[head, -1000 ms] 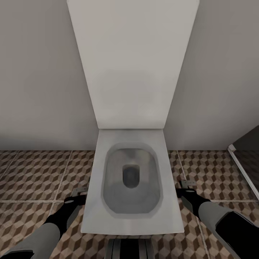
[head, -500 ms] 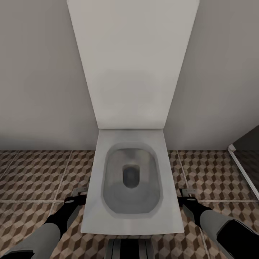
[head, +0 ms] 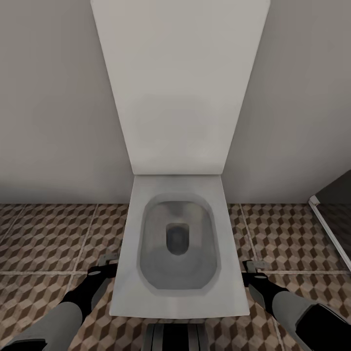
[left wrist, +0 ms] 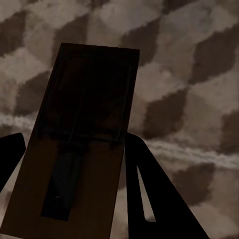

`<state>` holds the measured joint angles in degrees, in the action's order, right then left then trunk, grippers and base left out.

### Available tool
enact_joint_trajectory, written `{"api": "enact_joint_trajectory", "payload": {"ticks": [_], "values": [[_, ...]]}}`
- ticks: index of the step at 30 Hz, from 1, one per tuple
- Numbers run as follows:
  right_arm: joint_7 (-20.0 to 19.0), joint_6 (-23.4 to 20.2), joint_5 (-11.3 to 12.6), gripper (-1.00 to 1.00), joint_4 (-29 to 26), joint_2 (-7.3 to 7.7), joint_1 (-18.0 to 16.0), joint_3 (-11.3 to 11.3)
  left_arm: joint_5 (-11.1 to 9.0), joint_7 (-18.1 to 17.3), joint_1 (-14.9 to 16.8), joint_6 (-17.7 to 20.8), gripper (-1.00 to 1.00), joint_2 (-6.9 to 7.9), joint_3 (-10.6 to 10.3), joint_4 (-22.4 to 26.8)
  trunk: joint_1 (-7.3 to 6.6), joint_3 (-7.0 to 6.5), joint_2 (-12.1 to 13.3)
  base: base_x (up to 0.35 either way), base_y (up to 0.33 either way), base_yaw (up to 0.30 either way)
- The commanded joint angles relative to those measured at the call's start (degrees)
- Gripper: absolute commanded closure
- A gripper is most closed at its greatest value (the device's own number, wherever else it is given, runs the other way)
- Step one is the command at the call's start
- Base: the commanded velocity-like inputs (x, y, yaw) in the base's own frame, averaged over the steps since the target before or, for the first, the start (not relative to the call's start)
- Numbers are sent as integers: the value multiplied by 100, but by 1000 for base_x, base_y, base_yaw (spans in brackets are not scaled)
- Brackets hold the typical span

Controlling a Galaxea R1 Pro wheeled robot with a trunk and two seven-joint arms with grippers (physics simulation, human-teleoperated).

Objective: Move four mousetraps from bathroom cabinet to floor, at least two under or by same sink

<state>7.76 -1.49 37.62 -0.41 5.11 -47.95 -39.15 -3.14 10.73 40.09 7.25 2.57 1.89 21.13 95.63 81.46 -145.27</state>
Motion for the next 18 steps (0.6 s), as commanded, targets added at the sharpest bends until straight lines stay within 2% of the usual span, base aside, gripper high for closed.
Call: {"api": "enact_joint_trajectory", "payload": {"ticks": [1, 15, 18], "values": [[-13, -10, 53, 100, -3, 3, -1, -48, -27, 20, -1, 31, 100, -4, 2, 13, -1, 3, -1, 0, 0, 0], [-29, -1, 53, 100, -3, 21, 5, -42, -20, 44, -2, 38, 100, -19, 4, 23, -1, 3, -1, 0, 0, 0], [-29, -3, 53, 100, -3, 14, 3, -46, -15, 44, -1, 35, 100, -20, 0, 23, 7, 70, -5, 0, 0, 0]]}}
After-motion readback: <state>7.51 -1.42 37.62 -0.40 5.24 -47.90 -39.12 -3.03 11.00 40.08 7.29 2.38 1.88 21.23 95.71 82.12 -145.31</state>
